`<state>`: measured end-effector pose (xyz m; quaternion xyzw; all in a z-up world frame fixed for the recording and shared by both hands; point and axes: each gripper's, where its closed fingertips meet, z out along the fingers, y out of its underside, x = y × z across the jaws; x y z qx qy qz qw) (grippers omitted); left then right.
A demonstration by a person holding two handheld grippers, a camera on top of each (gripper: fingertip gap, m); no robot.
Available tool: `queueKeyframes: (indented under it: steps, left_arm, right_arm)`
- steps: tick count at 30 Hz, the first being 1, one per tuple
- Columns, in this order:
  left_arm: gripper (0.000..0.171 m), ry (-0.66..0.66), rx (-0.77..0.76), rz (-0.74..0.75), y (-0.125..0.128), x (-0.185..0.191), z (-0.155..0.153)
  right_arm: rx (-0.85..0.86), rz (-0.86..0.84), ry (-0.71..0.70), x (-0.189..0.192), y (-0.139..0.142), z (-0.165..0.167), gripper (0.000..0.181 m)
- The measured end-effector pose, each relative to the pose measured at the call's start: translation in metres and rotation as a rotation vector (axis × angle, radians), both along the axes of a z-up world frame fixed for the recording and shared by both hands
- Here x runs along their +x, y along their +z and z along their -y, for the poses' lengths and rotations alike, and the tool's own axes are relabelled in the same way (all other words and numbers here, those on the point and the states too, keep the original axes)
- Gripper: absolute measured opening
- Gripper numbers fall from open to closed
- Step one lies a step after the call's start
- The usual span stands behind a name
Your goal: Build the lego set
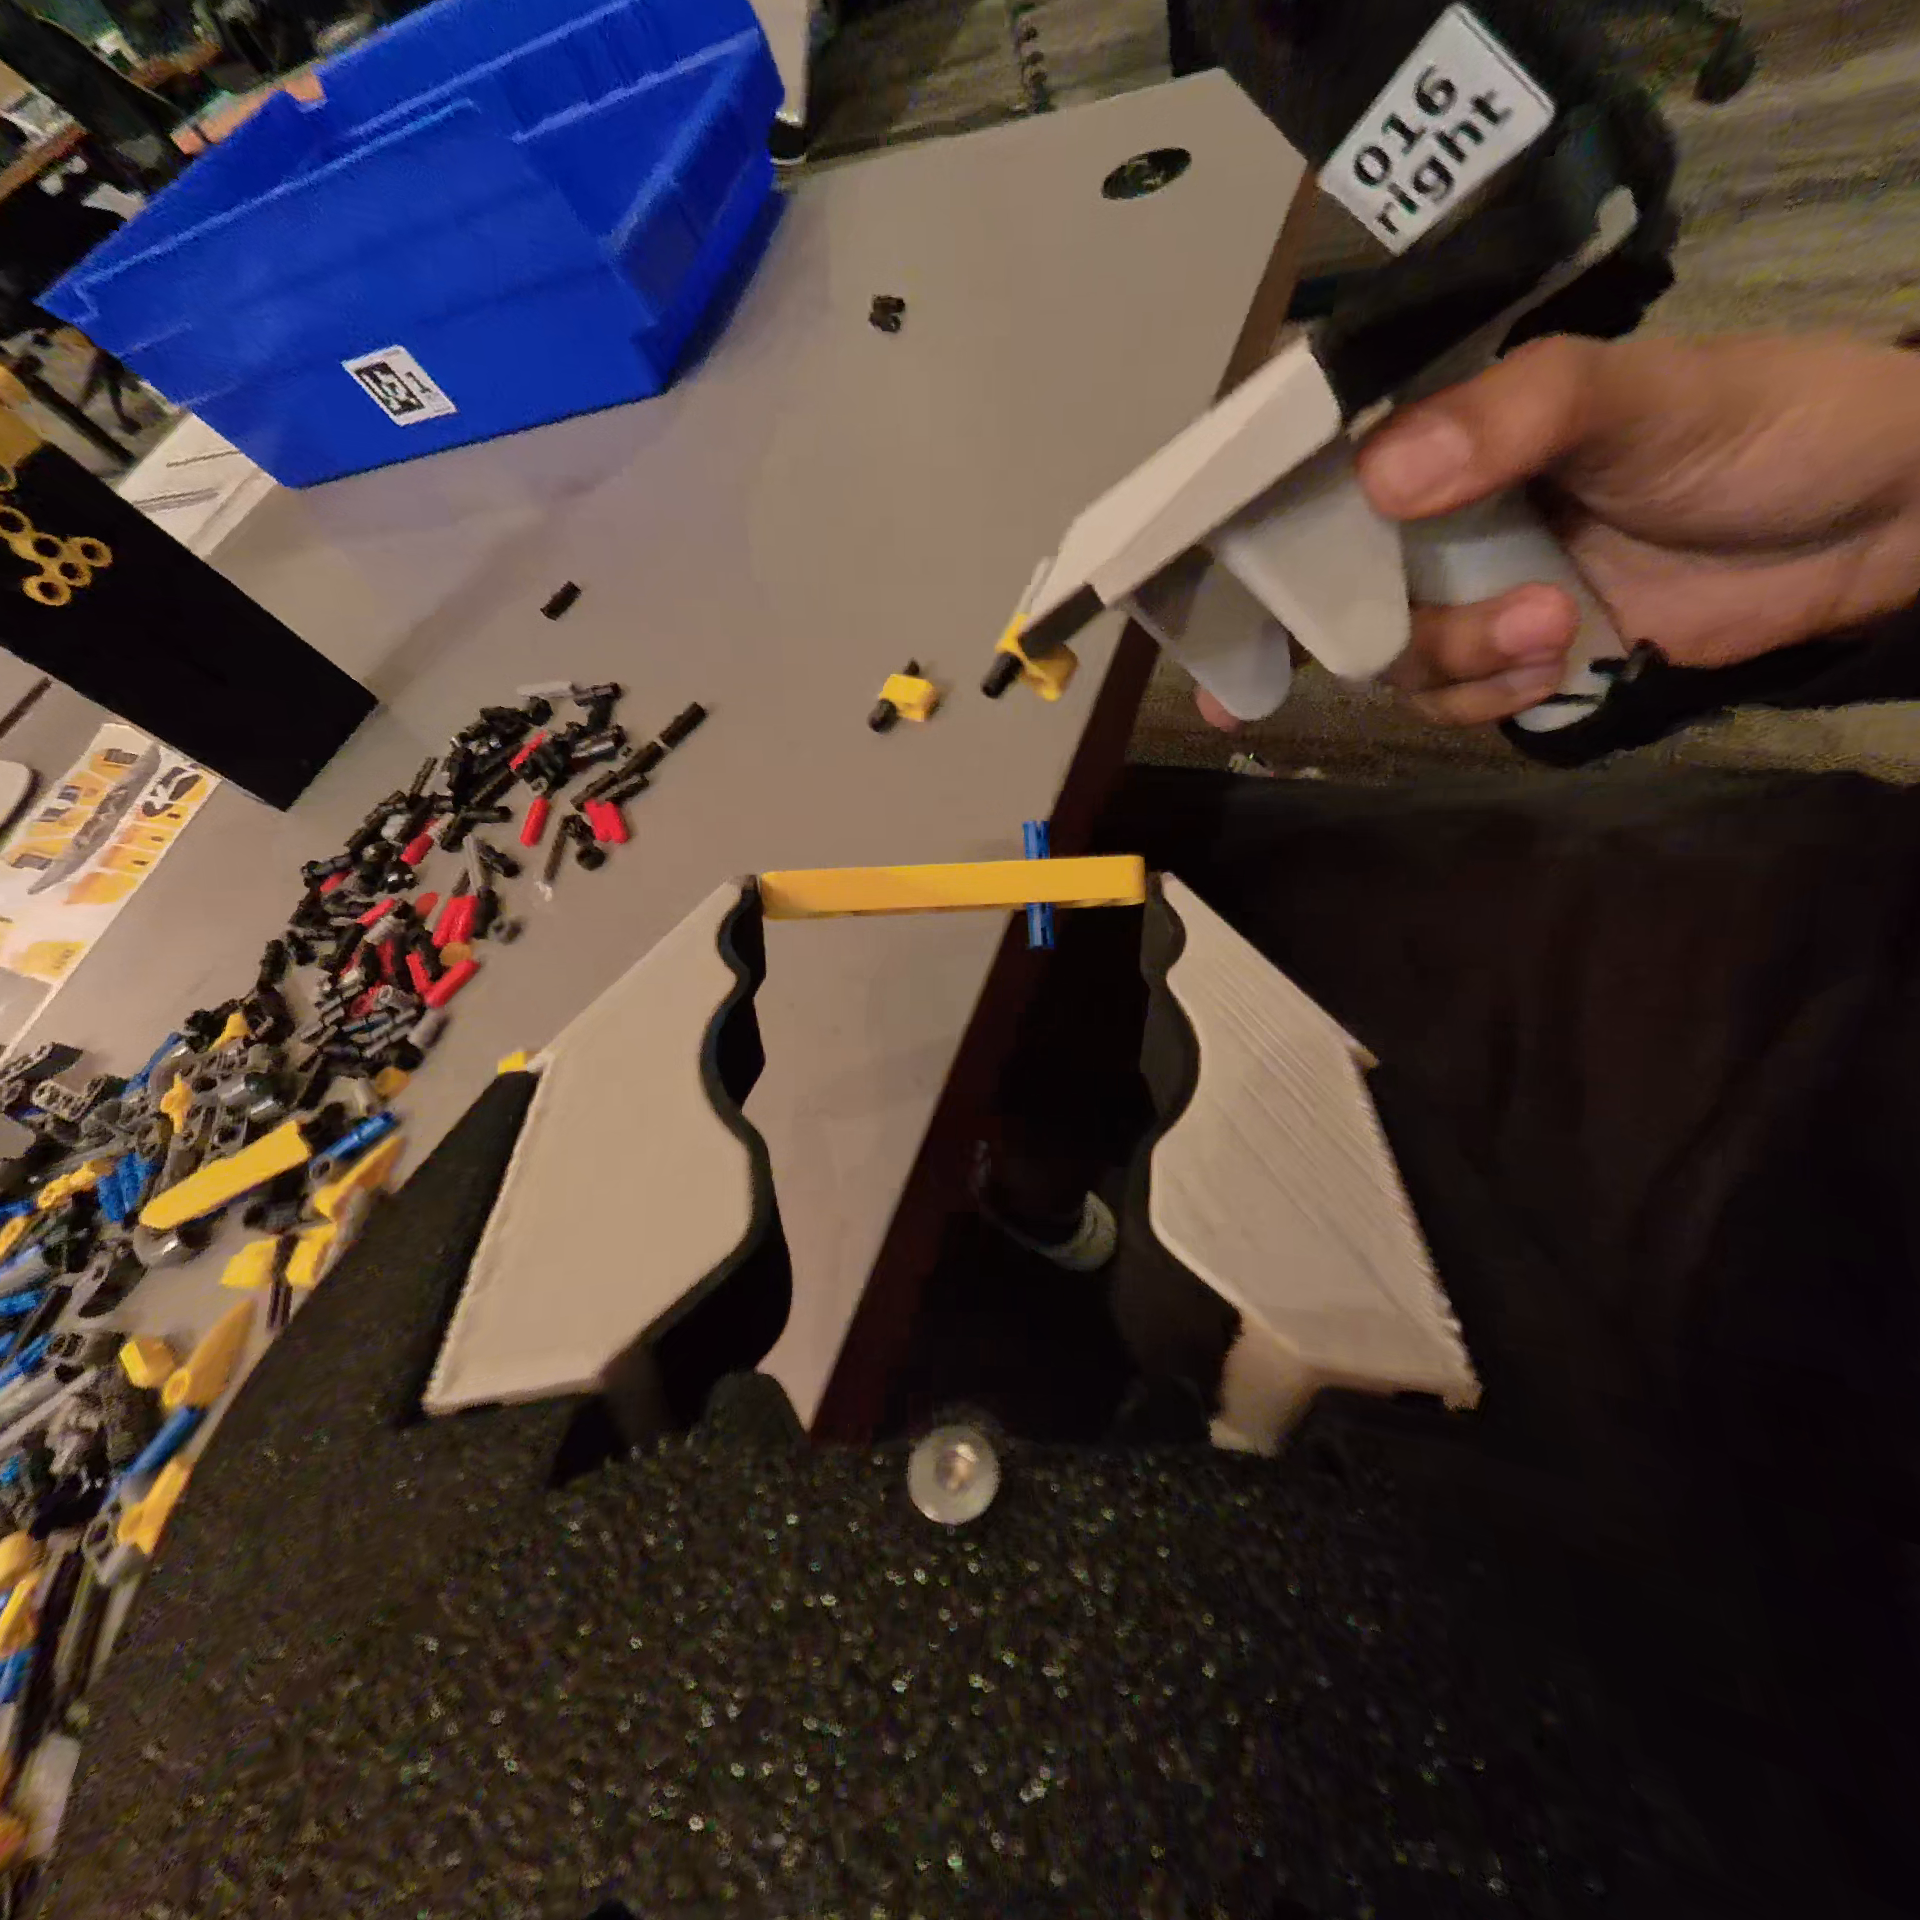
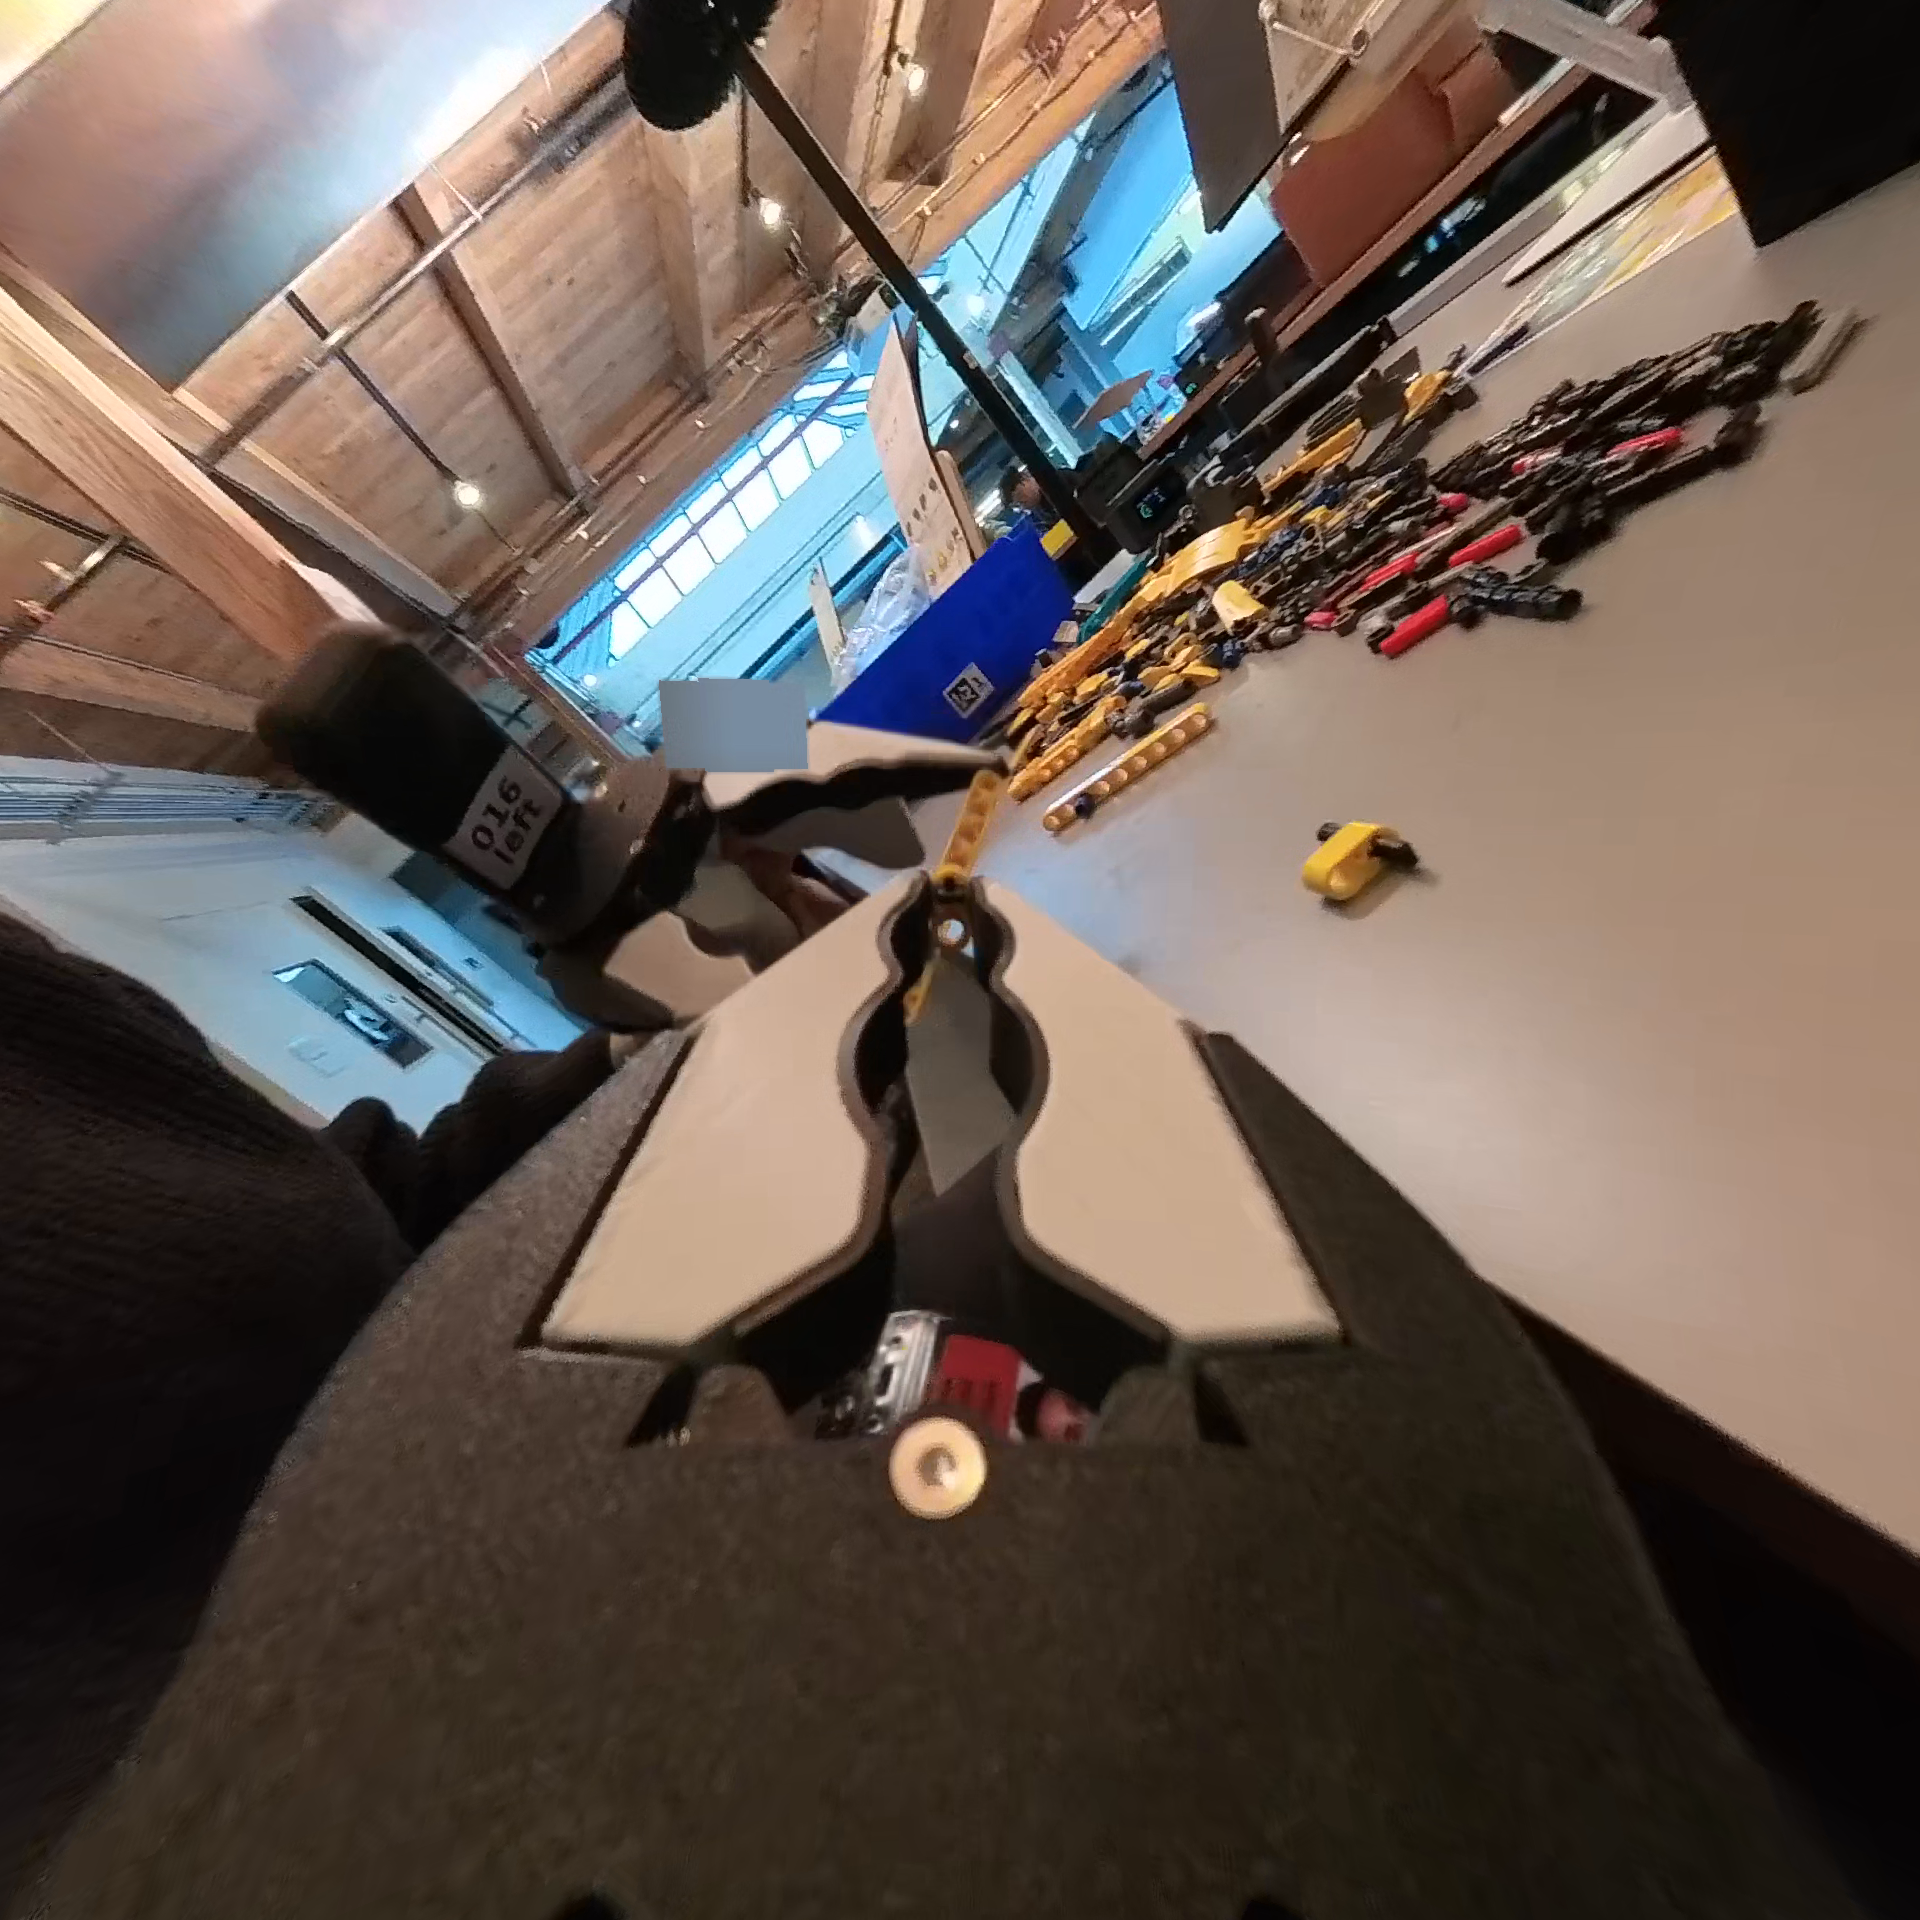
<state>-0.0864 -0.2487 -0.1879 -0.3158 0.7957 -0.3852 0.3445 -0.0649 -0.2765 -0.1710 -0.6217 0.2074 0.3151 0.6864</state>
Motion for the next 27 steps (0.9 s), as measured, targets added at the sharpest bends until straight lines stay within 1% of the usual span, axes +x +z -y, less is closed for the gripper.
queueKeyframes:
  steps: [3,6,8,11,12,14,16,19,21,22,24,27]
  left_arm:
    - [0.073,0.026,0.013,0.021,-0.005,-0.021,0.004]
    - [0.072,0.041,-0.026,-0.017,-0.019,-0.053,0.011]
    - [0.072,0.046,-0.008,-0.117,-0.043,-0.084,0.011]
    - [0.073,0.072,-0.004,-0.339,-0.086,-0.145,0.002]
    - [0.073,0.097,-0.018,-0.383,-0.096,-0.163,-0.002]
    - [0.073,0.124,-0.098,-0.456,-0.109,-0.193,-0.003]
    - [0.073,0.152,-0.157,-0.512,-0.119,-0.213,-0.001]
    - [0.074,0.166,-0.161,-0.515,-0.126,-0.226,-0.001]
    - [0.074,0.159,-0.171,-0.519,-0.126,-0.227,0.001]
    - [0.074,0.17,-0.173,-0.532,-0.127,-0.227,0.0]
    - [0.078,0.208,-0.192,-0.565,-0.13,-0.227,-0.004]
    - [0.075,0.287,-0.282,-0.616,-0.127,-0.228,-0.008]
  right_arm:
    - [-0.008,-0.015,0.094,-0.018,0.001,0.0,0.007]
    - [-0.095,0.038,0.191,-0.047,-0.013,-0.004,0.007]
    - [-0.154,0.093,0.21,-0.065,-0.028,-0.007,0.007]
    - [-0.255,0.14,0.289,-0.1,-0.055,-0.014,0.007]
    - [-0.274,0.147,0.329,-0.116,-0.061,-0.017,0.007]
    - [-0.312,0.164,0.411,-0.147,-0.072,-0.022,0.007]
    - [-0.353,0.183,0.489,-0.176,-0.086,-0.027,0.007]
    - [-0.445,0.2,0.587,-0.21,-0.114,-0.031,0.007]
    - [-0.523,0.202,0.636,-0.222,-0.133,-0.033,0.007]
    - [-0.546,0.2,0.654,-0.226,-0.138,-0.033,0.007]
    - [-0.549,0.197,0.677,-0.229,-0.138,-0.035,0.007]
    - [-0.542,0.196,0.677,-0.228,-0.138,-0.036,0.007]
